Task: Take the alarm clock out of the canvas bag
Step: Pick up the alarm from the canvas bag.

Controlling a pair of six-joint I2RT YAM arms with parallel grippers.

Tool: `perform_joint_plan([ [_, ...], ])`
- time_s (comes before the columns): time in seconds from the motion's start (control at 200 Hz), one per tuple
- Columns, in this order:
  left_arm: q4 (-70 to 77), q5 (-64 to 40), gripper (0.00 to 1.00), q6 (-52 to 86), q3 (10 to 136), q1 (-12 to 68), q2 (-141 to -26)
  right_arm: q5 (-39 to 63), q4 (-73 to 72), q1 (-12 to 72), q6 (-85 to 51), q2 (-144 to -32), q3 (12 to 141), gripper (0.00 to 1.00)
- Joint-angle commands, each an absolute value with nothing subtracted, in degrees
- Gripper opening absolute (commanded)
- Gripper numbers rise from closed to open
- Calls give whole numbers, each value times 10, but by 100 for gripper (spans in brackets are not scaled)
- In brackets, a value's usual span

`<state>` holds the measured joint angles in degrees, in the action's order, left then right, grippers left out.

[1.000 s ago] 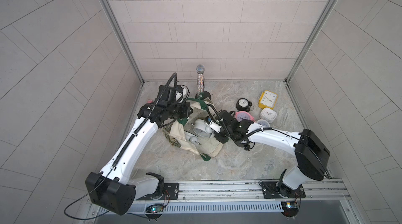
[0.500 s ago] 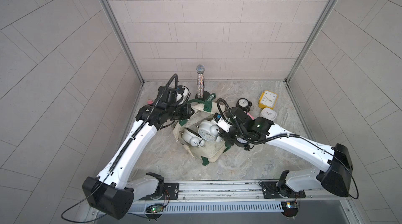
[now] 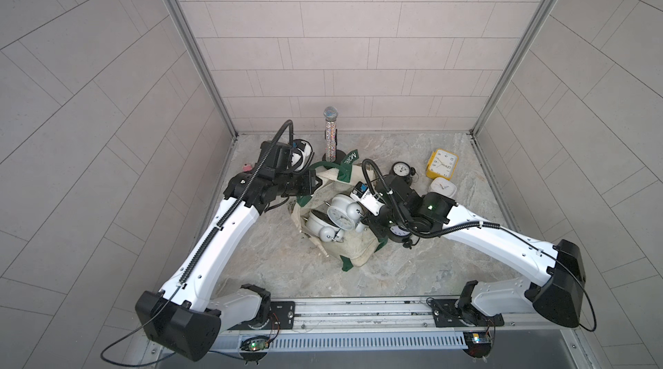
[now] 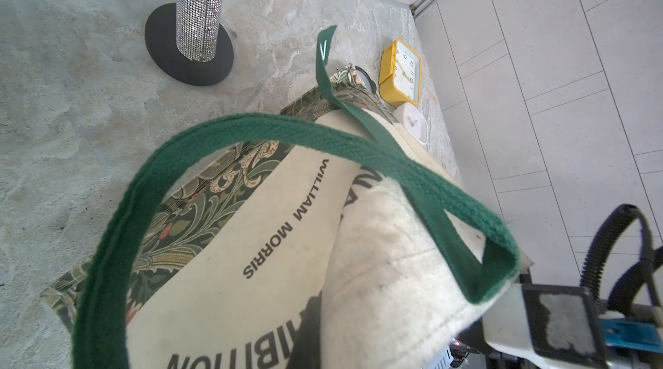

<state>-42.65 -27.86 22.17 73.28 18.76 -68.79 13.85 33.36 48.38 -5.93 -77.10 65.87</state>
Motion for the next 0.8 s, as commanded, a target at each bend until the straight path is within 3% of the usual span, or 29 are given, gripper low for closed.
perform_joint_plan([
  [0.0,-408,-247,0,240,751,174,-688,119,273,486,-87,-780,648,0],
  [0.44,-397,-230,0,271,743,174,-711,2,249,566,-64,-863,662,0],
  [0.796,-404,-211,0,276,744,174,-712,-72,277,601,-11,-861,671,0],
])
